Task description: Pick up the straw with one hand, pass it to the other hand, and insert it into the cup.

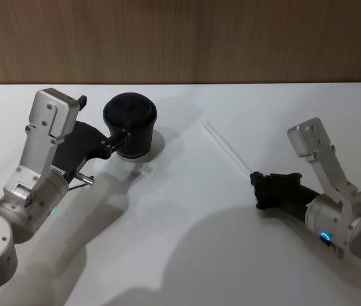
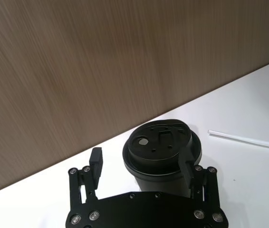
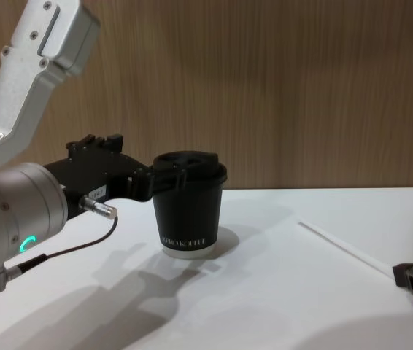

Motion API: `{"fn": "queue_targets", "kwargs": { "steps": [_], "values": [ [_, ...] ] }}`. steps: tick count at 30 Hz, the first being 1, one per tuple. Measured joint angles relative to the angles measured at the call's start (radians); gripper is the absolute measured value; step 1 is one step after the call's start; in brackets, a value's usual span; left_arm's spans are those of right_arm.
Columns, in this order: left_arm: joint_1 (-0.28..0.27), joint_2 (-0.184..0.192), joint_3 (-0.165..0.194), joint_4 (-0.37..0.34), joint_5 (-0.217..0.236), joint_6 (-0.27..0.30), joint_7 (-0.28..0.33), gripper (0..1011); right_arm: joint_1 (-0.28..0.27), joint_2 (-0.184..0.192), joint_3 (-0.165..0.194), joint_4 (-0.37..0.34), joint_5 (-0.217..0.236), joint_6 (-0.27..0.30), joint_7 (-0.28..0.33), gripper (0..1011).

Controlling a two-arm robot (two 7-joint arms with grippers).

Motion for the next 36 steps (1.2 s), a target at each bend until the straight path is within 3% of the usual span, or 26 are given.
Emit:
{"fn": "queue_targets", "kwargs": {
  "steps": [9, 24, 36],
  "values": [
    [0.000, 0.000, 0.000, 0.000, 0.000, 0.000, 0.000, 1003, -0.010, -0.012, 0.015, -0.012, -0.008, -0.018, -0.008, 3],
    [0.000, 0.000, 0.000, 0.000, 0.000, 0.000, 0.000, 1003, -0.003, -0.032, 0.053, -0.063, -0.010, -0.135, -0.015, 3],
    [0.000, 0.000, 0.000, 0.000, 0.000, 0.000, 0.000, 1003, 0.036, -0.045, 0.070, -0.096, 0.050, -0.255, 0.050, 3]
  ]
}}
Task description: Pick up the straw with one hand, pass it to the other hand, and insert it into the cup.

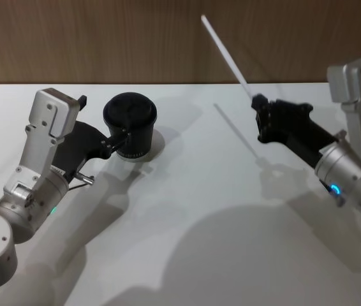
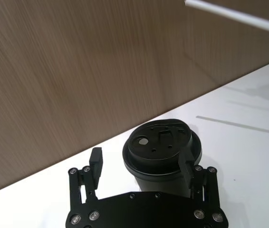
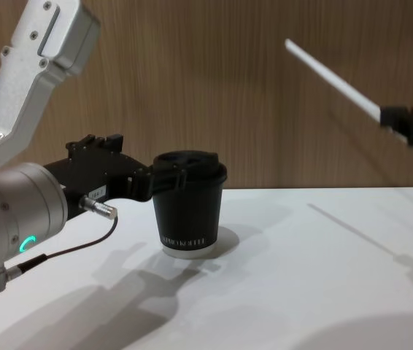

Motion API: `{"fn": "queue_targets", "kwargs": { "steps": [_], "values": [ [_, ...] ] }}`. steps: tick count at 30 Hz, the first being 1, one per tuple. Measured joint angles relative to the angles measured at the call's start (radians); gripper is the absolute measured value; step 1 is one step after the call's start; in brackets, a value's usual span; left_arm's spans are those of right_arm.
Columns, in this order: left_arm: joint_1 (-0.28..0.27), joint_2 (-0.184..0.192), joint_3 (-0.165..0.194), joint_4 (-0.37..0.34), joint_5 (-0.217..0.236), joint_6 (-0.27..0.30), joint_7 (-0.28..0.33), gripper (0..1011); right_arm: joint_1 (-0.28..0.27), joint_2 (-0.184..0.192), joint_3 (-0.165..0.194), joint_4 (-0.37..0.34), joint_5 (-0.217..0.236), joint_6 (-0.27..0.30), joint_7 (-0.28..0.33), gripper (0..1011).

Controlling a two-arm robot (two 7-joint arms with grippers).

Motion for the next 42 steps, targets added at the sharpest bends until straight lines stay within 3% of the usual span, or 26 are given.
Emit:
{"fn": "queue_targets", "kwargs": {
  "steps": [10, 20, 34, 42],
  "values": [
    [0.000, 0.000, 0.000, 0.000, 0.000, 0.000, 0.000, 1003, 0.055, -0.012, -0.002, 0.001, 0.082, -0.077, 0.095, 3],
    [0.000, 0.000, 0.000, 0.000, 0.000, 0.000, 0.000, 1003, 0.128, -0.018, -0.023, 0.039, 0.160, -0.114, 0.205, 3],
    [0.000, 0.000, 0.000, 0.000, 0.000, 0.000, 0.000, 1003, 0.310, -0.013, -0.098, 0.203, 0.246, -0.121, 0.416, 2],
    [0.000, 0.000, 0.000, 0.000, 0.000, 0.000, 0.000, 1003, 0.370, -0.012, -0.123, 0.269, 0.265, -0.119, 0.469, 3]
  ]
}}
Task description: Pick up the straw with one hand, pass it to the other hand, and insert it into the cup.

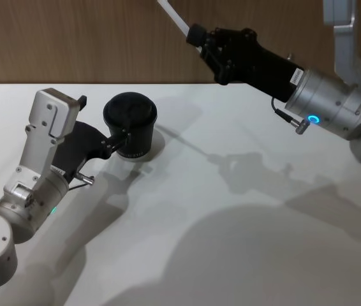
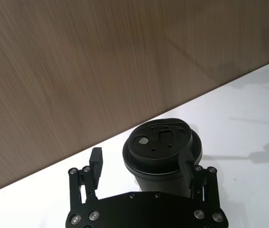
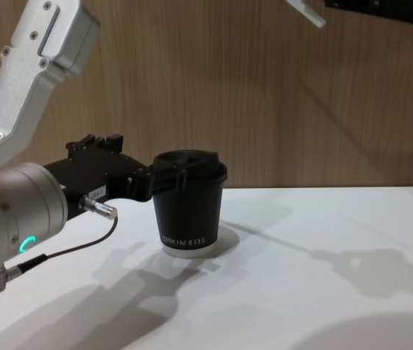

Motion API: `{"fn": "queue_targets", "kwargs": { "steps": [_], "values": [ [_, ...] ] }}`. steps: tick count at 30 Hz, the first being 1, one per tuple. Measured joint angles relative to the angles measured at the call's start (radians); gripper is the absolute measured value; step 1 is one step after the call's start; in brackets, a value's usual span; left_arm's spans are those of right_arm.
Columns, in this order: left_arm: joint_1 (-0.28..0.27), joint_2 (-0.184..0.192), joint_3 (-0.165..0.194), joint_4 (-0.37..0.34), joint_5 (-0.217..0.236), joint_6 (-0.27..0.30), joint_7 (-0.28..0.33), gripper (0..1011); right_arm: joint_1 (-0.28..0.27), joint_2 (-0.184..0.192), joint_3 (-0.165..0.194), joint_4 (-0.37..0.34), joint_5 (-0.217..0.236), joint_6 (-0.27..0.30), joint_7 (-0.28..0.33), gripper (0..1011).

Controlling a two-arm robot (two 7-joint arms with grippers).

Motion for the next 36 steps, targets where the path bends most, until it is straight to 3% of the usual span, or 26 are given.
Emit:
{"fn": "queue_targets", "kwargs": {
  "steps": [18, 25, 28, 30, 36],
  "values": [
    [0.002, 0.000, -0.012, -0.010, -0.019, 0.000, -0.016, 1003, 0.037, 0.008, 0.000, 0.057, 0.030, -0.001, 0.008, 3],
    [0.003, 0.001, -0.042, -0.039, -0.088, 0.004, -0.066, 1003, 0.041, 0.010, 0.001, 0.064, 0.035, -0.001, 0.008, 3],
    [0.003, 0.002, -0.064, -0.061, -0.137, 0.011, -0.104, 1003, 0.042, 0.011, 0.001, 0.066, 0.036, -0.001, 0.008, 3],
    [0.002, 0.002, -0.068, -0.066, -0.144, 0.012, -0.109, 1003, 0.042, 0.011, 0.001, 0.067, 0.036, -0.002, 0.007, 2],
    [-0.005, 0.002, -0.104, -0.102, -0.239, 0.031, -0.177, 1003, 0.044, 0.011, 0.002, 0.069, 0.038, -0.002, 0.007, 3]
  ]
}}
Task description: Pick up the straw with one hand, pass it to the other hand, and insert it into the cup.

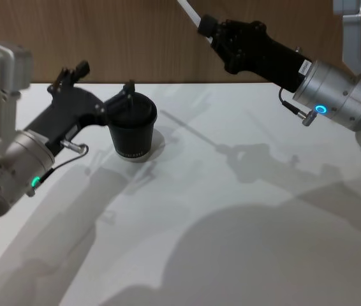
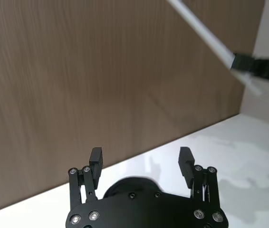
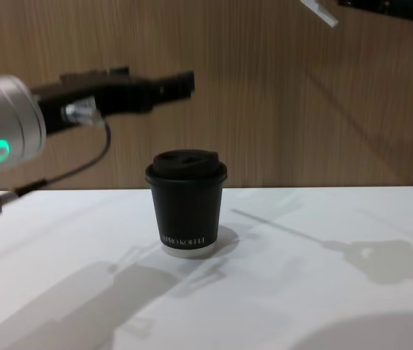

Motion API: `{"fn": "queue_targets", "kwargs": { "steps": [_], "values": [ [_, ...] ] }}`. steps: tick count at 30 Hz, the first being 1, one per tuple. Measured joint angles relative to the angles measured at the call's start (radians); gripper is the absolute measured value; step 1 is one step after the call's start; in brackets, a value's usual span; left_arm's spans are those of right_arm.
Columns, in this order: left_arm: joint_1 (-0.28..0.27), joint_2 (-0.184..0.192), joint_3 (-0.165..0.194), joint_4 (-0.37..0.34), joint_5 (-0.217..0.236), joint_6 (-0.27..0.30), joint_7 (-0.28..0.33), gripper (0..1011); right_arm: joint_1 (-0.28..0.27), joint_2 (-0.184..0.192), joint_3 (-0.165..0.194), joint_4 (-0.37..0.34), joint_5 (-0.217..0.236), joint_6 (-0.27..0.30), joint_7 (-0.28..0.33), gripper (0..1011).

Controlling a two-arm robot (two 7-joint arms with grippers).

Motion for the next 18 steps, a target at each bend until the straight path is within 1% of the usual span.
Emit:
{"fn": "queue_targets", "kwargs": {
  "steps": [1, 2, 4, 7, 8, 9, 10, 11, 13, 16, 17, 18],
  "values": [
    [-0.002, 0.000, -0.005, -0.005, -0.011, 0.003, -0.008, 1003, 0.000, 0.000, 0.000, 0.000, 0.000, 0.000, 0.000, 3],
    [-0.006, -0.001, -0.013, -0.012, -0.040, 0.009, -0.024, 1003, 0.000, 0.000, 0.000, 0.001, 0.001, 0.000, 0.000, 3],
    [-0.010, -0.002, -0.020, -0.019, -0.063, 0.016, -0.042, 1003, 0.000, 0.000, 0.000, 0.001, 0.001, 0.000, 0.000, 3],
    [-0.026, -0.006, -0.038, -0.034, -0.128, 0.036, -0.085, 1003, 0.001, 0.000, 0.000, 0.002, 0.001, 0.000, 0.000, 3],
    [-0.029, -0.006, -0.041, -0.036, -0.140, 0.040, -0.093, 1003, 0.001, 0.001, 0.000, 0.002, 0.001, 0.000, 0.000, 3],
    [-0.036, -0.009, -0.046, -0.039, -0.168, 0.049, -0.110, 1002, 0.001, 0.001, 0.000, 0.002, 0.001, 0.000, 0.000, 3],
    [-0.036, -0.009, -0.046, -0.039, -0.168, 0.049, -0.110, 1002, 0.001, 0.001, 0.000, 0.002, 0.001, 0.000, 0.000, 3],
    [-0.045, -0.012, -0.052, -0.041, -0.193, 0.057, -0.125, 1003, 0.001, 0.001, 0.000, 0.002, 0.001, 0.000, 0.000, 3],
    [-0.058, -0.017, -0.058, -0.041, -0.230, 0.070, -0.147, 1003, 0.001, 0.001, 0.000, 0.002, 0.002, 0.000, 0.000, 3],
    [-0.073, -0.025, -0.065, -0.041, -0.271, 0.084, -0.171, 1003, 0.001, 0.001, 0.000, 0.003, 0.002, 0.000, 0.000, 3],
    [-0.084, -0.031, -0.069, -0.037, -0.298, 0.093, -0.187, 1003, 0.002, 0.001, 0.000, 0.003, 0.002, 0.000, 0.000, 3],
    [-0.089, -0.034, -0.070, -0.035, -0.311, 0.097, -0.194, 1003, 0.002, 0.001, 0.000, 0.003, 0.002, 0.000, 0.000, 3]
  ]
}}
